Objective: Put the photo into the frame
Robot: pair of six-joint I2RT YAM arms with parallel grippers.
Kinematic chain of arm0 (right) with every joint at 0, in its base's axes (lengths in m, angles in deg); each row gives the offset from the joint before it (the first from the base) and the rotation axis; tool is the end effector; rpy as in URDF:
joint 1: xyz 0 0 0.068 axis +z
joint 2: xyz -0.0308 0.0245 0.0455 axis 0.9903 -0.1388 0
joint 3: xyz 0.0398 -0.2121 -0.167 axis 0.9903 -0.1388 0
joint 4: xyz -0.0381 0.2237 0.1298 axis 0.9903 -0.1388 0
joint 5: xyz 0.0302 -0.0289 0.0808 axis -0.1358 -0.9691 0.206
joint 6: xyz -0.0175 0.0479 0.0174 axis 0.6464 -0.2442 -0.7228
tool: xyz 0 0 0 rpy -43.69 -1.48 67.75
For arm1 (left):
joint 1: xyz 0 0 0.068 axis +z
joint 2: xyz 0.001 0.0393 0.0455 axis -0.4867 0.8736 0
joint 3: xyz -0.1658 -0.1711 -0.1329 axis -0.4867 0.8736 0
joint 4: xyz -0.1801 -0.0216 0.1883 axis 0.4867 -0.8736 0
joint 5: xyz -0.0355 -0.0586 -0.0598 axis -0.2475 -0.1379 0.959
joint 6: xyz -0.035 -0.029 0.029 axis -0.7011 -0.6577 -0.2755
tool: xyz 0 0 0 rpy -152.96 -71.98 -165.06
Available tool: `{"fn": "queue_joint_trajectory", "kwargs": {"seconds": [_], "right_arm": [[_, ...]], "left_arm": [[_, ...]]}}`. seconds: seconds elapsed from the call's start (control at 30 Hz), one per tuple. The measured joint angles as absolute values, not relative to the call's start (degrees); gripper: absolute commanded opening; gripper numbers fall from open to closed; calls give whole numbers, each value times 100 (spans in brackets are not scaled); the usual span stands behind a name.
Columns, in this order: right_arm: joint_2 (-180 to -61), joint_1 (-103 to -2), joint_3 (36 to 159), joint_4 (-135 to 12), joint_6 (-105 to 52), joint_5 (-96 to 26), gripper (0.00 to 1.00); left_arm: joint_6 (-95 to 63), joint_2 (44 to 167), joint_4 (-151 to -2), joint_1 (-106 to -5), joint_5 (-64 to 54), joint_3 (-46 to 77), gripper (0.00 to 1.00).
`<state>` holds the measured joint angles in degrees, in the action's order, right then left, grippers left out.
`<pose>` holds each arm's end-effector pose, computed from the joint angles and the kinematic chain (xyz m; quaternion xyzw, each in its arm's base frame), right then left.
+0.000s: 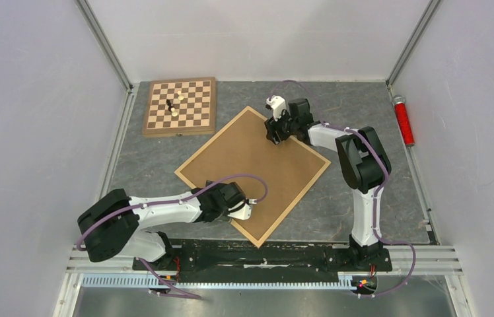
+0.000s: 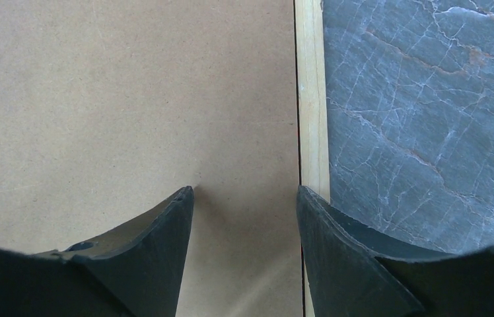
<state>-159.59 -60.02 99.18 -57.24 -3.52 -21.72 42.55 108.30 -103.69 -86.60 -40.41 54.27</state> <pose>0.4181 0.1823 0.1491 -0.3618 0.8167 0.1841 0.4102 0.1310 -0.1756 0.1431 0.7321 0.6185 0.2127 0.1908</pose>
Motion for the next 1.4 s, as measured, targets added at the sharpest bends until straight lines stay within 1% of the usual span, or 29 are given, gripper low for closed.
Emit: {"fn": "queue_joint_trajectory", "kwargs": {"seconds": [0.4,0.53,0.6,0.63,0.77,1.4], "right_arm": [[-15830,-5926,9378,-4974,-286,-2355,59],[-15762,-5825,9267,-4887,-260,-2585,61],[-15718,-5677,9228,-4959,-230,-2593,63],[-15712,-5373,9230,-5070,-195,-2591,65],[-15734,-5272,9385,-5326,-190,-2642,64],[-16125,-5600,10412,-6432,-411,-2436,64]], "left_arm": [[4258,11046,-10535,-8675,-4074,5252,81],[4258,11068,-10544,-8675,-4076,5242,81],[4258,11077,-10550,-8675,-4080,5233,81],[4258,11081,-10554,-8675,-4080,5228,81],[4258,11081,-10557,-8675,-4080,5228,81],[4255,11108,-10109,-8640,-4082,5233,81]]}}
